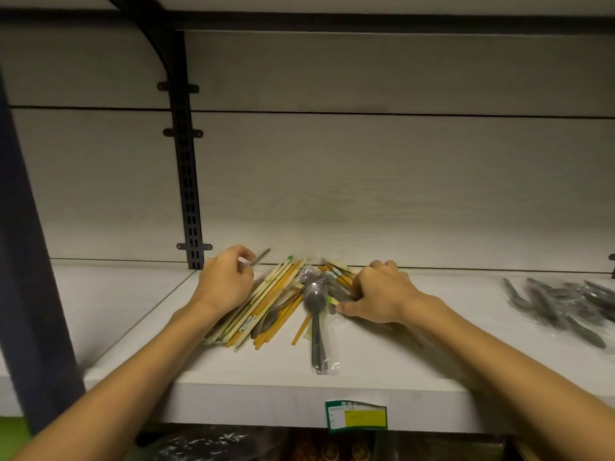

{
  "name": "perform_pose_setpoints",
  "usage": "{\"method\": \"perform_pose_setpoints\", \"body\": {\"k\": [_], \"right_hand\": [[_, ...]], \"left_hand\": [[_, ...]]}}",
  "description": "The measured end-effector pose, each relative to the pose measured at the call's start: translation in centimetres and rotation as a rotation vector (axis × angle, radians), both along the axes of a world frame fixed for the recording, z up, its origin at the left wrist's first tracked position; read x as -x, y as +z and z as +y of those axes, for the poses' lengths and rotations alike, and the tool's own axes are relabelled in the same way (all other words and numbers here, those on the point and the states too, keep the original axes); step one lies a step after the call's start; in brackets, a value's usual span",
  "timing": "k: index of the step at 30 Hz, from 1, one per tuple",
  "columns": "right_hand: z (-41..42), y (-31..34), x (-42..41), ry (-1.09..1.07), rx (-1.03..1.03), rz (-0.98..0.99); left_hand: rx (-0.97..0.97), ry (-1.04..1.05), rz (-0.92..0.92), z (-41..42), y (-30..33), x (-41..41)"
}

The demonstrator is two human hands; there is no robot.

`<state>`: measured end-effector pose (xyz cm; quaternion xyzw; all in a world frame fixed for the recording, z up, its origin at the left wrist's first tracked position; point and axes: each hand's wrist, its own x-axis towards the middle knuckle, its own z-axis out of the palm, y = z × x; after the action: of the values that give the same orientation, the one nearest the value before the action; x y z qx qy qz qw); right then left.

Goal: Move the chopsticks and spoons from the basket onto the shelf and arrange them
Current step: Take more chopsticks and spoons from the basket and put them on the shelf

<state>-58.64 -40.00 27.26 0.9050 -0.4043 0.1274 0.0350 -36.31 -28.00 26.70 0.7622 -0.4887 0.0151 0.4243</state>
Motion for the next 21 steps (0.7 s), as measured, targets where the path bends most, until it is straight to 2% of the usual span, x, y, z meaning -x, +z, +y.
{"method": "perform_pose_setpoints", "body": {"k": [2,6,10,13,18,21], "right_hand": [[0.3,0.1,-0.4,0.023,0.037,0.021],[0.2,0.7,-0.3,0.051,-0.175,-0.050],[-0.1,0.1,0.0,0.009,-0.192,0.004],[-0.2,-0.2,0.1,-0.010,-0.164,0.004],[0.1,0.5,-0.2,0.007,-0.218,-0.086],[0.1,1.1,0.0,0.005,-0.231,-0.164]], "left_hand": [[0.049,0.003,0.000,0.1,0.2,0.1],[-0.028,-0.148,-0.096,0.3,0.8,1.4],[-0.179,-0.280,-0.164,-0.2,1.1,3.6],[-0.310,-0.241,-0.250,-0.8,0.7,4.4],[-0.344,-0.186,-0.200,-1.2,0.7,4.1],[-0.279,-0.210,-0.105,-1.1,1.1,4.0]]}}
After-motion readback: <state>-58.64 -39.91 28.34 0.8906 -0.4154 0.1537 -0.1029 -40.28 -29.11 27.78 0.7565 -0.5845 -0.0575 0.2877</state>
